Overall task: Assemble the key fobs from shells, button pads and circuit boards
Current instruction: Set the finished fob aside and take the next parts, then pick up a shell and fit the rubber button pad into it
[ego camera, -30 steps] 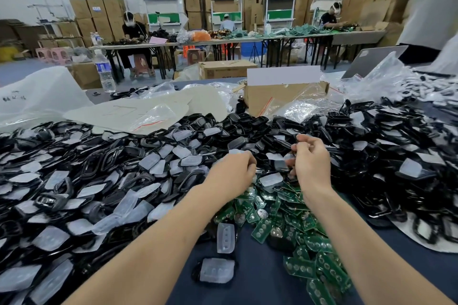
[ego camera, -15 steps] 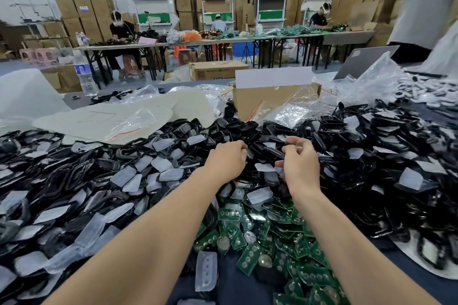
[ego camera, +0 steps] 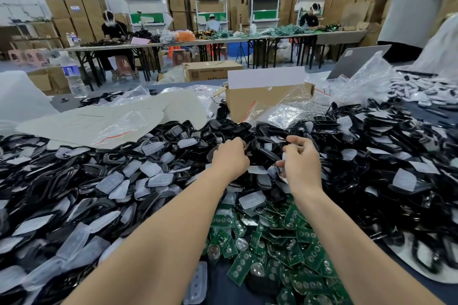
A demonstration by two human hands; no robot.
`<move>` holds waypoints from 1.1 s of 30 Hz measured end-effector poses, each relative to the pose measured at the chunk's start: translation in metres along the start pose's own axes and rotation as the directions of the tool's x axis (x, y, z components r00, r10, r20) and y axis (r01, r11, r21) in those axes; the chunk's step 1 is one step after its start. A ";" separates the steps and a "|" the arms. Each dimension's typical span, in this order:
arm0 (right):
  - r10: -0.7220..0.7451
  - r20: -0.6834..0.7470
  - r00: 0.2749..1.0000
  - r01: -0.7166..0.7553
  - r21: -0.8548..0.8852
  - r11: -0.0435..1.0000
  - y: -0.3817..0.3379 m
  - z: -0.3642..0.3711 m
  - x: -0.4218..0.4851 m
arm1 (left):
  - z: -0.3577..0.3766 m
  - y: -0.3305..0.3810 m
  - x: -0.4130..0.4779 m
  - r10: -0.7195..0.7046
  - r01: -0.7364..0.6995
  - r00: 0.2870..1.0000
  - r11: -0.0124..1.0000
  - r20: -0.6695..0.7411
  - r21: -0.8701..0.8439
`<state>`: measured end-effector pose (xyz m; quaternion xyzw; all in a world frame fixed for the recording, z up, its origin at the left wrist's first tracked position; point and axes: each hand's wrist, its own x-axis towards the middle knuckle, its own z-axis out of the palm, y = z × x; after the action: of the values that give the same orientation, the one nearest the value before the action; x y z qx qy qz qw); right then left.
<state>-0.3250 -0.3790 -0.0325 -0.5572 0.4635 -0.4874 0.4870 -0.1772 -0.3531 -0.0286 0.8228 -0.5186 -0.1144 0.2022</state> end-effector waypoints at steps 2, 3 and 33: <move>0.005 0.008 1.000 -0.005 -0.002 1.000 -0.001 -0.001 -0.003 | -0.005 -0.004 -0.005 -0.010 0.007 0.999 0.997 -0.041 -0.073; 0.005 0.012 1.000 -0.005 0.001 1.000 -0.003 -0.002 -0.006 | -0.009 -0.006 -0.008 -0.008 -0.003 0.997 0.992 -0.079 -0.129; 0.266 0.429 0.863 -0.461 0.456 0.761 -0.017 -0.006 -0.104 | -0.014 -0.044 -0.194 0.295 -0.319 0.947 0.837 0.124 0.444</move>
<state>-0.3398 -0.2750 -0.0247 -0.3682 0.3154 -0.3896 0.7831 -0.2201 -0.1591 -0.0400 0.7500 -0.6610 0.0243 0.0048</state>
